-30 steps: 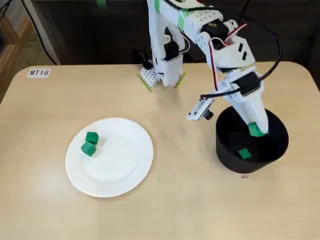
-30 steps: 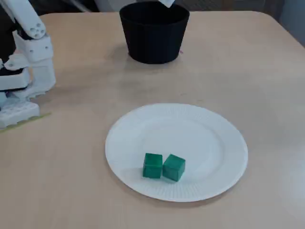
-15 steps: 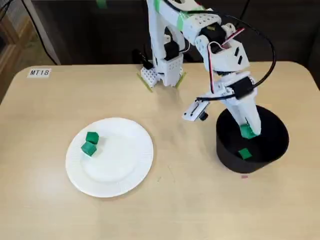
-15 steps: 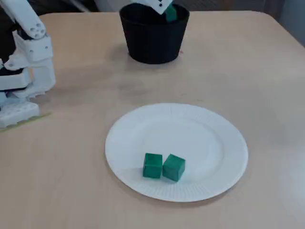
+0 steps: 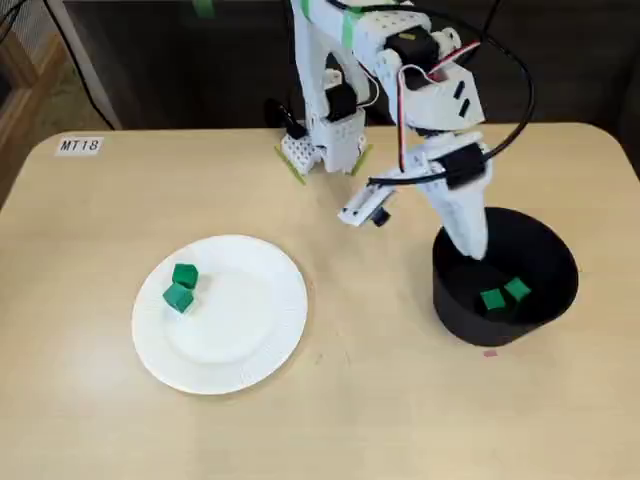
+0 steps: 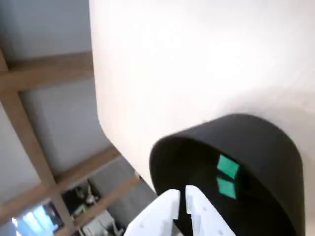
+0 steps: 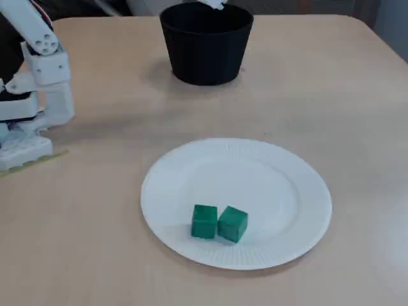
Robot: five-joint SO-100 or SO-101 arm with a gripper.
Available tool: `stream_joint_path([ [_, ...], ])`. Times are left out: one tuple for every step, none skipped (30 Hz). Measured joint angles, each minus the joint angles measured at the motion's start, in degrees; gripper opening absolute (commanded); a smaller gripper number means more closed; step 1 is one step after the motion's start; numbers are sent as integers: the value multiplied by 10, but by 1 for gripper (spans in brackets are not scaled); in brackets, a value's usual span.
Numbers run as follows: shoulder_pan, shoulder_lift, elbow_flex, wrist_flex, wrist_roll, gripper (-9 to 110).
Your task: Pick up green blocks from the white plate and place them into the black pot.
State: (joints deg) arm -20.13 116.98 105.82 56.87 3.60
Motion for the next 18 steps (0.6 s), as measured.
stream_joint_path([
  [31,1,-13,32,9,-2],
  [55,2,-20,54,21,-2],
  [84,4,-23,78,38,-2],
  [115,7,-24,100,57,-2],
  [148,10,-24,124,77,-2],
  [179,10,-24,145,99,-2],
  [212,10,-24,164,119,-2],
  [238,11,-24,185,142,-2],
  [265,10,-24,200,167,-2],
  [288,4,-25,212,185,-2],
  [309,-2,-25,227,210,-2],
  [329,-11,-25,237,233,-2],
  [346,-23,-25,249,254,-2],
  [363,-36,-25,263,279,-2],
  [379,-49,-25,268,297,-2],
  [394,-64,-27,276,314,-2],
  [407,-77,-31,286,333,-2],
  [419,-89,-32,293,352,-2],
])
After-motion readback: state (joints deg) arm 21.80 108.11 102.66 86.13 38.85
